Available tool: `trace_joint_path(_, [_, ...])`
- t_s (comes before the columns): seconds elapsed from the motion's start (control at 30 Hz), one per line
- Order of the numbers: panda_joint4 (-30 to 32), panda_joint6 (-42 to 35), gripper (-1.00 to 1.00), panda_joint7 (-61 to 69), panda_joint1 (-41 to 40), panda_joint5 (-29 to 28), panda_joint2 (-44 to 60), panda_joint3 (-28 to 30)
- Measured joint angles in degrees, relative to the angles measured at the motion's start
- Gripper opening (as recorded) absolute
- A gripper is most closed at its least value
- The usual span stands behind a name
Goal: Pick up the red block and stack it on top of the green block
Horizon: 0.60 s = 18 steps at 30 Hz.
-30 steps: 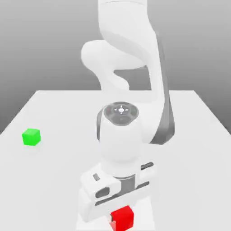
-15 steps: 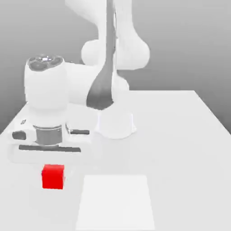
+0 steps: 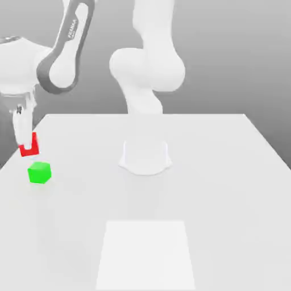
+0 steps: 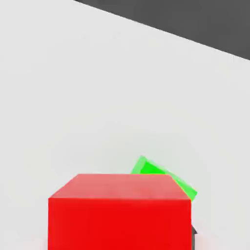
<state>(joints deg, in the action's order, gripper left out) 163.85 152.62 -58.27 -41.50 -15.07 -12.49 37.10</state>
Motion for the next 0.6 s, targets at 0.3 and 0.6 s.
trace_joint_path(0.3, [-0.4,5.9,-1.00,9.7,6.8,14.3,7.7,3.8])
trace_joint_path(0.6, [-0.2,13.9,1.00,20.1,8.0,29.0,16.9,1.4])
